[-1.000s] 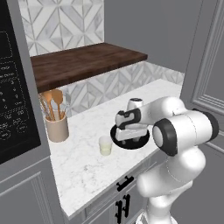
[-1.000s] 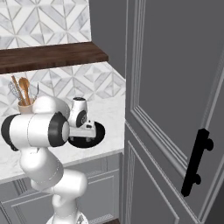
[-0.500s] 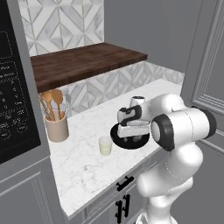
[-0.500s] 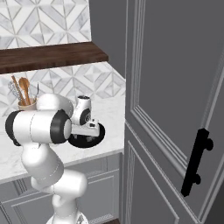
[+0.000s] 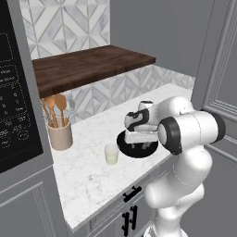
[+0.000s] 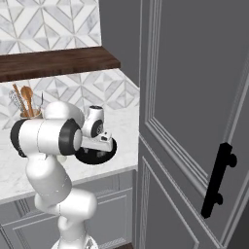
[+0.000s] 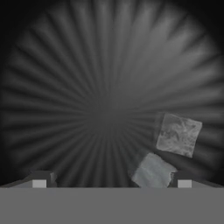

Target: Grab a lemon wedge from the fridge and one ice cube from the ice bowl, and put them in the glass of lemonade.

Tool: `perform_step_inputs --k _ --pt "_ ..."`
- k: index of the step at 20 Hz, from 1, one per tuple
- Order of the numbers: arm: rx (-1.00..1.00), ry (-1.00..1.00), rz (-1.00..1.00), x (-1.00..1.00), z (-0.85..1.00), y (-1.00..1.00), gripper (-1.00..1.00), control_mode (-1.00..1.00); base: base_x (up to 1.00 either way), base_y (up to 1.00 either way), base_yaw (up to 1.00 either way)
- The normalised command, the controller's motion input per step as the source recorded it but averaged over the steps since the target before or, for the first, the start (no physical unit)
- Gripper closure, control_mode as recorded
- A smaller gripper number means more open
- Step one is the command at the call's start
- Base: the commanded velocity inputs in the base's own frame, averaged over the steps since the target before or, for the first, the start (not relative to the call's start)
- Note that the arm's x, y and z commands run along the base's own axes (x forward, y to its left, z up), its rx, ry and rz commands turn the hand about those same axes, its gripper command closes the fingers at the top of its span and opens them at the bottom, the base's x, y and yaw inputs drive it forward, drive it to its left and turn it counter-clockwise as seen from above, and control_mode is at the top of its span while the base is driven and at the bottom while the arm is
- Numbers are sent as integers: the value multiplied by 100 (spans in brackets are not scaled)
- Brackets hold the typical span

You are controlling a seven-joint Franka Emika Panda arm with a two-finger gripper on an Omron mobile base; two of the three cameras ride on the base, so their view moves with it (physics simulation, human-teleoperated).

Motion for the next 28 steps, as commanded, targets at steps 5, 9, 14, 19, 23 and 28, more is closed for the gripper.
perform_step_inputs --k 5,9,14,19,23,28 --pt "0 0 -1 0 -2 0 -100 -100 0 0 0" --pt "0 0 -1 1 -3 0 -100 -100 0 0 0" --pt "0 0 -1 1 -16 0 -100 -100 0 0 0" --pt "0 0 0 0 -15 0 -100 -100 0 0 0" --pt "0 0 0 0 -19 0 -100 -100 0 0 0" --pt "0 0 0 0 0 0 -100 -100 0 0 0"
